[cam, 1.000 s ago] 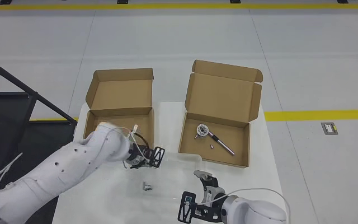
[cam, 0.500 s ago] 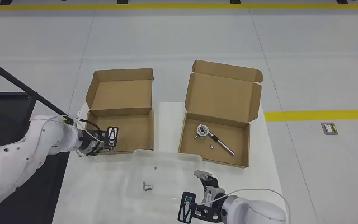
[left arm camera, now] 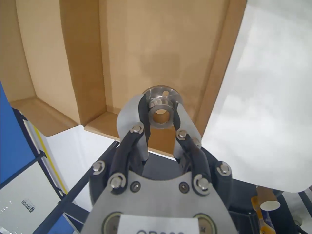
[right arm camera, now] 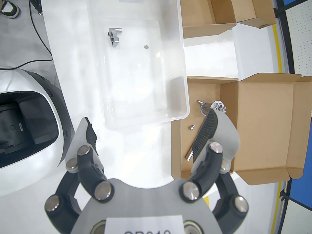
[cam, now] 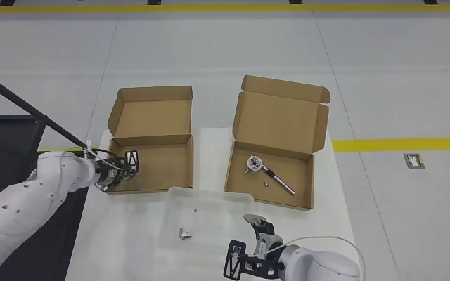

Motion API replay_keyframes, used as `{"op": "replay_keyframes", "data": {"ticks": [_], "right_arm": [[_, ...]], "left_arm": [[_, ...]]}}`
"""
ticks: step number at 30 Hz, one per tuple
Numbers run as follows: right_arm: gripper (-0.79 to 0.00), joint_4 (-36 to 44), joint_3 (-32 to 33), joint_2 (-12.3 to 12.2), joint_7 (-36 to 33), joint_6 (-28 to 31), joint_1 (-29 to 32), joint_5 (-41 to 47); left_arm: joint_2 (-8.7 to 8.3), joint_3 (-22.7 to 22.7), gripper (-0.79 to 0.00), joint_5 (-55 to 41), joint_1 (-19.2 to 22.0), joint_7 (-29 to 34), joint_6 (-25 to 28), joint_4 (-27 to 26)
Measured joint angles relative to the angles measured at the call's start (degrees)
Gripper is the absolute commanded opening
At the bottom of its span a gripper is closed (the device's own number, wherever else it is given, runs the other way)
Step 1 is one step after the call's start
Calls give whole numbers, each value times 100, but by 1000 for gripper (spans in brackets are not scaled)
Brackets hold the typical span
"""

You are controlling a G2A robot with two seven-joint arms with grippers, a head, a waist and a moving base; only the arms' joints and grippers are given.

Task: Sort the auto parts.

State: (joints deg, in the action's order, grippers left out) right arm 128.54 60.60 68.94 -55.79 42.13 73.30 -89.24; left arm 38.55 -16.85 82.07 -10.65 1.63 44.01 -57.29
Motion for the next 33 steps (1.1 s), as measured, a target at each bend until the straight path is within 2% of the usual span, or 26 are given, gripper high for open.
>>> {"op": "replay_keyframes", "data": {"ticks": [6, 14, 15, 17, 18, 19, 24, 27, 33], "right_arm": [[0, 0, 0, 0, 0, 0, 0, 0], [0, 0, 0, 0, 0, 0, 0, 0], [0, 0, 0, 0, 0, 0, 0, 0], [0, 0, 0, 0, 0, 0, 0, 0], [0, 0, 0, 0, 0, 0, 0, 0], [0, 0, 0, 0, 0, 0, 0, 0], [0, 0, 0, 0, 0, 0, 0, 0], [0, 0, 0, 0, 0, 0, 0, 0], [0, 0, 0, 0, 0, 0, 0, 0]], "left_arm": [[411, -13, -785, -81, -116, -587, -337, 736], [913, 14, -785, -36, -233, -725, -440, 1528], [977, 6, -674, -36, -245, -760, -440, 1631], [1064, -6, -222, -10, -249, -816, -428, 1768], [1115, -13, -55, 26, -247, -857, -414, 1847], [1150, -19, 0, 56, -245, -889, -404, 1902], [1287, -89, 0, 226, -216, -1093, -390, 2139], [1310, -159, 0, 365, -175, -1228, -443, 2178], [1185, -380, 0, 685, -115, -1529, -491, 1956]]}}
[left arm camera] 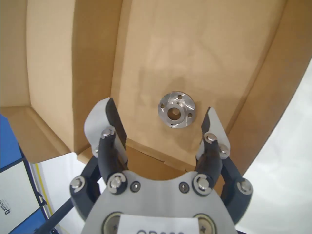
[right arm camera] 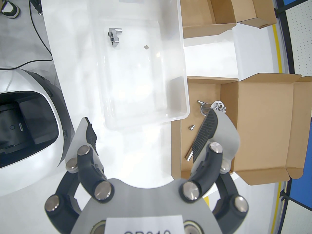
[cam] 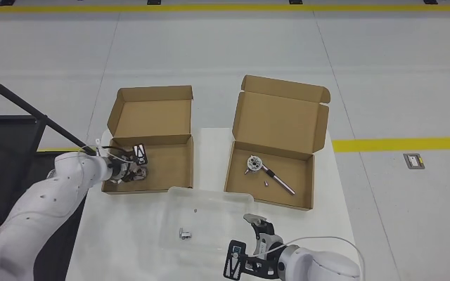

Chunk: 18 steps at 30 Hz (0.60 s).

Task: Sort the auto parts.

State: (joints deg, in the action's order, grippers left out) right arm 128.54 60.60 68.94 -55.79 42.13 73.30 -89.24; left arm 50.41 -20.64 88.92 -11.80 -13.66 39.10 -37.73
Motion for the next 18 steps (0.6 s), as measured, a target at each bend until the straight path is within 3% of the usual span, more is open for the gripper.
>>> {"op": "replay_keyframes", "data": {"ticks": [5, 8, 15, 18], "right_arm": [[0, 0, 0, 0, 0, 0, 0, 0], [0, 0, 0, 0, 0, 0, 0, 0], [0, 0, 0, 0, 0, 0, 0, 0], [0, 0, 0, 0, 0, 0, 0, 0]], "left_arm": [[-296, -276, 0, 237, -97, -348, 250, -598], [-566, -546, 0, 306, -255, -275, 330, -1144], [-1358, -1532, 0, -42, -940, -120, 878, -2802], [-1371, -1541, 0, -53, -955, -122, 880, -2888]]}}
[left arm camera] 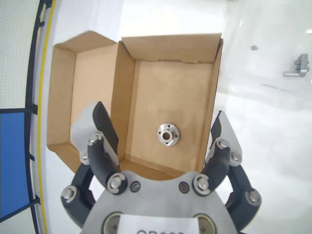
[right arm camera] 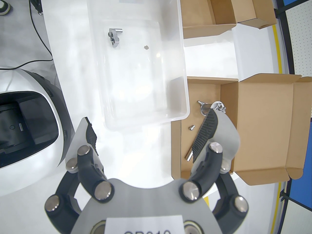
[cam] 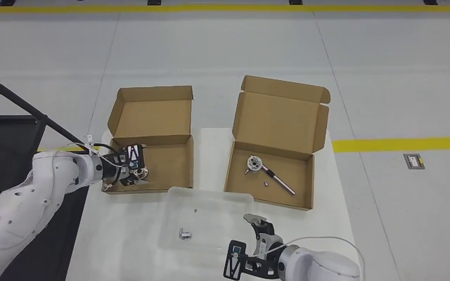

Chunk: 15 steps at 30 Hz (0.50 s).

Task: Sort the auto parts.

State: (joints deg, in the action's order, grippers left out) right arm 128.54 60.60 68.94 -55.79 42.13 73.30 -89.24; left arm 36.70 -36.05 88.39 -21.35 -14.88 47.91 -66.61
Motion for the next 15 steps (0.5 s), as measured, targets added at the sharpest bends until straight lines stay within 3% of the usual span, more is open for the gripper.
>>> {"op": "replay_keyframes", "data": {"ticks": [15], "right_arm": [[0, 0, 0, 0, 0, 0, 0, 0]], "left_arm": [[6, 18, 0, 5, 7, -2, -4, 89]]}}
